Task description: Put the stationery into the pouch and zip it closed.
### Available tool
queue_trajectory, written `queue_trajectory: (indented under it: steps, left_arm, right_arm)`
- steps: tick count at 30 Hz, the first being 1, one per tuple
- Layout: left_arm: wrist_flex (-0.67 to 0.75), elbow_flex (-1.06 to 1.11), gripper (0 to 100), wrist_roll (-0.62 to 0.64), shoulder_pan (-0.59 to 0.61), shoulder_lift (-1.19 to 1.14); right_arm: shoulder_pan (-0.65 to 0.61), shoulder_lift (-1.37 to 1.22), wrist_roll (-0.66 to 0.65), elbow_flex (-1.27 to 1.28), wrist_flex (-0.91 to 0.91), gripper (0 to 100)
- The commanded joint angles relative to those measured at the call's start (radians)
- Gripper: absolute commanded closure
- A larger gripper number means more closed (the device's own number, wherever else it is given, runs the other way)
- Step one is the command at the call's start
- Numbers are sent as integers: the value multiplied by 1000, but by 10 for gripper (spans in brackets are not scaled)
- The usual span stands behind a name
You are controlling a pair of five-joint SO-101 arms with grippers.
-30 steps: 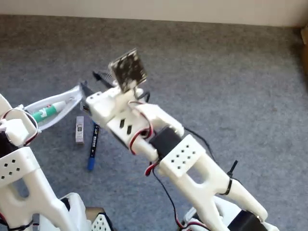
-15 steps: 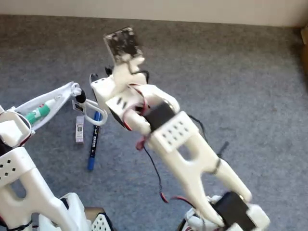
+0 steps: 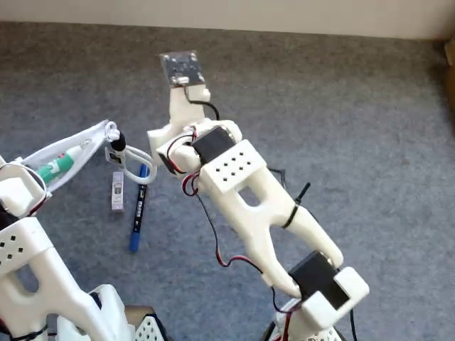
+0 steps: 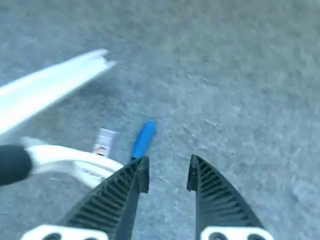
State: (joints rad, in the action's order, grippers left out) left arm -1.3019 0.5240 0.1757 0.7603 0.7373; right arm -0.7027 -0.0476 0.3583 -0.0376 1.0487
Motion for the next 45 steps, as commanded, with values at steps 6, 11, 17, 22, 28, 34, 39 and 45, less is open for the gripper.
queue_trajectory:
  steps: [6, 11, 17, 22, 28, 34, 39, 45]
  left_arm:
    - [37, -24, 989, 48, 96, -16]
    - [63, -19, 989, 51, 154, -16]
    - [101, -18, 989, 54, 213, -16]
    - [110, -19, 989, 91, 251, -16]
    - [112, -19, 989, 92, 243, -16]
    - [112, -16, 989, 92, 243, -16]
    - [112, -16, 989, 92, 243, -16]
    - [112, -16, 989, 92, 242, -16]
  right_arm:
    - [19, -85, 29, 73, -127, 872]
    - [-1, -148, 31, 85, -226, 872]
    - [-67, -232, 31, 85, -364, 872]
    - [-110, -266, 31, 77, -429, 872]
    - [-150, -358, 31, 73, -430, 872]
    - [-159, -437, 31, 33, -470, 872]
    - [-163, -464, 32, 12, -467, 872]
    - [-156, -387, 32, 18, -467, 872]
